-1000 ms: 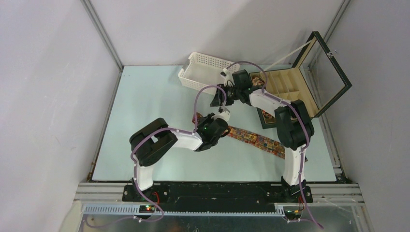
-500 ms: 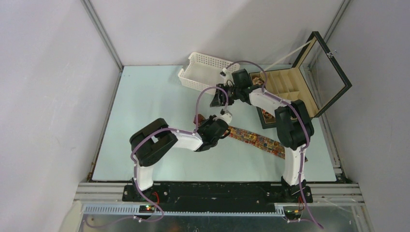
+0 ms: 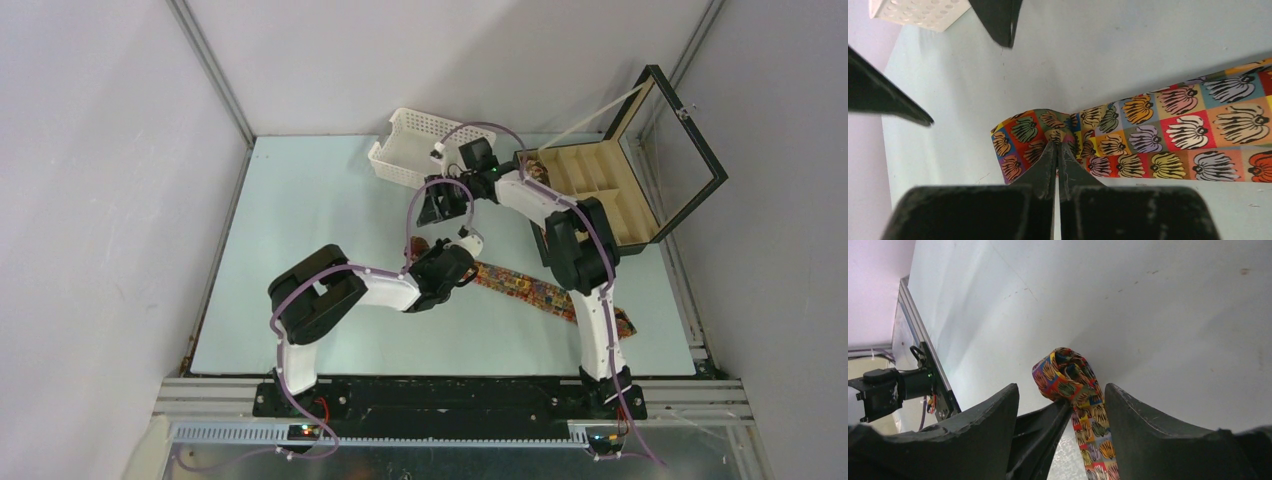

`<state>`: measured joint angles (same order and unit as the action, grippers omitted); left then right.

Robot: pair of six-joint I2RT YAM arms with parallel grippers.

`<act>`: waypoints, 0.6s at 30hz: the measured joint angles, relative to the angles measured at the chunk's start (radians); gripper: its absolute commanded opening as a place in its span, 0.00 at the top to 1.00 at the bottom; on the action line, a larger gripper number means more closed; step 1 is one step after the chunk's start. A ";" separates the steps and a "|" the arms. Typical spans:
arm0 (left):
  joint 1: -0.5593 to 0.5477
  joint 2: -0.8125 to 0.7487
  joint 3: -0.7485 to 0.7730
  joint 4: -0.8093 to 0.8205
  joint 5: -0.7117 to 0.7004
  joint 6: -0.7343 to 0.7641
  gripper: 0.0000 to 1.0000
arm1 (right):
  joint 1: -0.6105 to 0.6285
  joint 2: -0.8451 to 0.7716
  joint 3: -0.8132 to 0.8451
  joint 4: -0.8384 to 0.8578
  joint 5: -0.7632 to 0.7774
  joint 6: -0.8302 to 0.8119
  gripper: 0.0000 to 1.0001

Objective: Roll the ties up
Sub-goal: Roll the tie at the center of the board.

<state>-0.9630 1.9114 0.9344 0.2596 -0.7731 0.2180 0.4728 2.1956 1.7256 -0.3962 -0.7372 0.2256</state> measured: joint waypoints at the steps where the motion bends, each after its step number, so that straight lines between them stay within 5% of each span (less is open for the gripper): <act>1: 0.000 0.000 0.003 -0.003 0.003 0.000 1.00 | 0.004 0.016 0.016 -0.011 -0.009 -0.008 0.32; 18: -0.001 0.000 0.010 -0.011 0.041 -0.008 1.00 | 0.023 0.148 0.151 -0.153 -0.069 -0.080 0.38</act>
<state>-0.9638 1.9114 0.9447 0.2481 -0.7319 0.2100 0.4957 2.3432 1.8771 -0.5488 -0.8066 0.1459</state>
